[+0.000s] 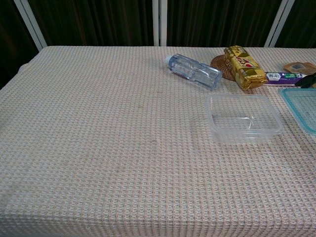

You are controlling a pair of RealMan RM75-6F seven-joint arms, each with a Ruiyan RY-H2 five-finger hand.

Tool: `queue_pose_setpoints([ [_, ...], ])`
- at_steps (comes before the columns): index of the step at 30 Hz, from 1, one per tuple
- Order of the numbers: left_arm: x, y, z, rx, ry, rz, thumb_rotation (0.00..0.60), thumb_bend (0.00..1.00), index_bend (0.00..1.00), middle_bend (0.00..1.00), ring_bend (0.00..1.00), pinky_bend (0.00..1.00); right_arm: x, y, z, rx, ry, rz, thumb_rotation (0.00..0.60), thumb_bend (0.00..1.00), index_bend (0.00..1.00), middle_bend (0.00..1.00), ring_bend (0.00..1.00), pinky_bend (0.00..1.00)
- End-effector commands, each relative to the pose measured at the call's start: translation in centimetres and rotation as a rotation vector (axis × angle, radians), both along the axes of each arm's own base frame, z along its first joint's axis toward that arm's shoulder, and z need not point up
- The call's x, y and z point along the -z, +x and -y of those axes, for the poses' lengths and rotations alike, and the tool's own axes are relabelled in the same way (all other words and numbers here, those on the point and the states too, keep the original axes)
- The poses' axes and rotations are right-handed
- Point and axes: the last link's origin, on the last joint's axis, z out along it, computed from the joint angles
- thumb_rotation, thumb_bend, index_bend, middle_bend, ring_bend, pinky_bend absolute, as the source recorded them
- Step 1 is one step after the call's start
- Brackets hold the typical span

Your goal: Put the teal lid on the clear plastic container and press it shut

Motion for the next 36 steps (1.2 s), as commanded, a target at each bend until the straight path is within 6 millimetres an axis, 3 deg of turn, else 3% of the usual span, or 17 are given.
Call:
queue_pose_setpoints([
  [1, 0.1, -0.1, -0.2, 0.006, -0.001, 0.007, 0.6, 0.0, 0.04, 0.0, 0.0, 0.07, -1.4, 1.4, -1.4, 0.04, -0.055, 0.062, 0.6, 0.07, 0.12, 0.36, 0.0, 0.0],
  [6, 0.5, -0.4, -0.6, 0.02, -0.011, 0.019, 0.6, 0.0, 0.04, 0.0, 0.0, 0.07, -0.8, 4.8, -2.4, 0.119, -0.076, 0.173, 0.6, 0.07, 0.12, 0.36, 0.0, 0.0],
  [14, 0.4, -1.1, -1.1, 0.028, -0.011, 0.034, 0.6, 0.0, 0.04, 0.0, 0.0, 0.07, 1.1, 8.7, -2.2, 0.185, -0.047, 0.279, 0.6, 0.07, 0.12, 0.36, 0.0, 0.0],
  [29, 0.6, -2.0, -1.9, 0.05, -0.022, 0.062, 0.6, 0.0, 0.04, 0.0, 0.0, 0.07, 4.6, 13.7, 0.1, 0.217, 0.027, 0.2, 0.6, 0.07, 0.1, 0.35, 0.0, 0.0],
  [36, 0.8, -2.3, -1.9, 0.044, -0.02, 0.072, 0.6, 0.0, 0.04, 0.0, 0.0, 0.07, 5.4, 14.5, 0.6, 0.214, 0.051, 0.144, 0.6, 0.07, 0.09, 0.34, 0.0, 0.0],
])
